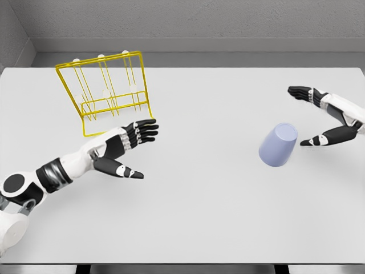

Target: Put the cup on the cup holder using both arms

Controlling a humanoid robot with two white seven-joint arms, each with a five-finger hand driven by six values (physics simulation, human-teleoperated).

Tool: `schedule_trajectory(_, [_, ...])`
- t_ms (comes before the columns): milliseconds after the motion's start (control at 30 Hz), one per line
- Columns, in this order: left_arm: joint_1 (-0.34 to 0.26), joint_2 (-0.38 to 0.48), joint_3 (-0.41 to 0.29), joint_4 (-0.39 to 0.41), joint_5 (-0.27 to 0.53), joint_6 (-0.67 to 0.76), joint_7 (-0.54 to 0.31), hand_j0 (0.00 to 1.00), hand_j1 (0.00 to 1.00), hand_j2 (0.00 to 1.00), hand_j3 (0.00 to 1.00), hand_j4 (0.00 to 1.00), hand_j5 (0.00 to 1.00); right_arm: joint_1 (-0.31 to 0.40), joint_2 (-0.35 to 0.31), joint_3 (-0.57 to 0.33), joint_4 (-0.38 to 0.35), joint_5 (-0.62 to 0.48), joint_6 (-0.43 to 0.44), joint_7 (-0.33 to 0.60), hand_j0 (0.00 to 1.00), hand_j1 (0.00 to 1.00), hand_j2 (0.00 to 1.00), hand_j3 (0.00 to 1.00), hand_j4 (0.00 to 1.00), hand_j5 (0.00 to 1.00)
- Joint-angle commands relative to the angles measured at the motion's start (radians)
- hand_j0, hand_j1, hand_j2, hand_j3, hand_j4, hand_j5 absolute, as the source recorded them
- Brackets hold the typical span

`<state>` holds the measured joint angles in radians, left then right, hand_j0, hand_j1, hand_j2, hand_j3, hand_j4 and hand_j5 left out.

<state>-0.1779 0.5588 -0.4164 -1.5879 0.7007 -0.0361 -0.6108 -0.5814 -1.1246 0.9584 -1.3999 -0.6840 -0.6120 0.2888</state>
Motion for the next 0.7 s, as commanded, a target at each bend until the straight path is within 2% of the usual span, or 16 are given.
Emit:
schedule_trajectory(0, [0.002, -0.063, -0.001, 0.06, -0.021, 0.001, 0.0, 1.0, 1.0, 1.0, 1.0, 1.0, 1.0, 0.002, 0.002, -0.024, 0.001, 0.0, 0.001, 0.001, 1.0, 1.0, 1.0, 1.0, 1.0, 1.0])
schedule_trajectory(100, [0.011, -0.083, -0.002, 0.055, -0.079, -0.001, 0.0, 1.0, 1.0, 1.0, 1.0, 1.0, 1.0, 0.012, 0.0, -0.047, 0.006, -0.002, 0.001, -0.003, 1.0, 1.0, 1.0, 1.0, 1.0, 1.0])
schedule_trajectory(267, [0.015, -0.079, -0.001, 0.051, -0.079, -0.001, 0.0, 1.0, 1.0, 1.0, 1.0, 1.0, 1.0, 0.017, -0.001, -0.044, 0.039, 0.008, 0.001, 0.0, 1.0, 1.0, 1.0, 1.0, 1.0, 1.0])
schedule_trajectory(367, [0.017, -0.076, 0.008, 0.052, -0.079, -0.002, 0.0, 1.0, 1.0, 1.0, 1.0, 1.0, 1.0, 0.081, 0.006, -0.044, 0.039, -0.005, 0.001, -0.008, 1.0, 1.0, 1.0, 1.0, 1.0, 1.0])
schedule_trajectory(467, [0.017, -0.077, 0.007, 0.049, -0.082, -0.004, 0.0, 1.0, 1.0, 1.0, 1.0, 1.0, 1.0, 0.127, 0.002, -0.044, 0.041, -0.083, 0.001, -0.008, 1.0, 1.0, 1.0, 1.0, 1.0, 1.0])
schedule_trajectory(500, [0.02, -0.071, 0.005, 0.039, -0.096, -0.007, 0.0, 1.0, 1.0, 1.0, 1.0, 1.0, 1.0, 0.14, 0.0, -0.044, 0.039, -0.14, 0.001, -0.007, 1.0, 1.0, 1.0, 1.0, 1.0, 1.0])
schedule_trajectory(567, [0.023, -0.068, 0.01, -0.009, -0.233, -0.01, 0.0, 1.0, 1.0, 1.0, 1.0, 1.0, 1.0, 0.141, 0.002, -0.046, 0.041, -0.203, 0.001, -0.005, 1.0, 1.0, 1.0, 1.0, 1.0, 1.0])
schedule_trajectory(667, [0.035, -0.066, 0.011, -0.024, -0.23, -0.038, 0.0, 1.0, 1.0, 1.0, 1.0, 1.0, 1.0, 0.144, -0.001, -0.046, 0.042, -0.293, 0.001, -0.002, 1.0, 1.0, 1.0, 1.0, 1.0, 1.0])
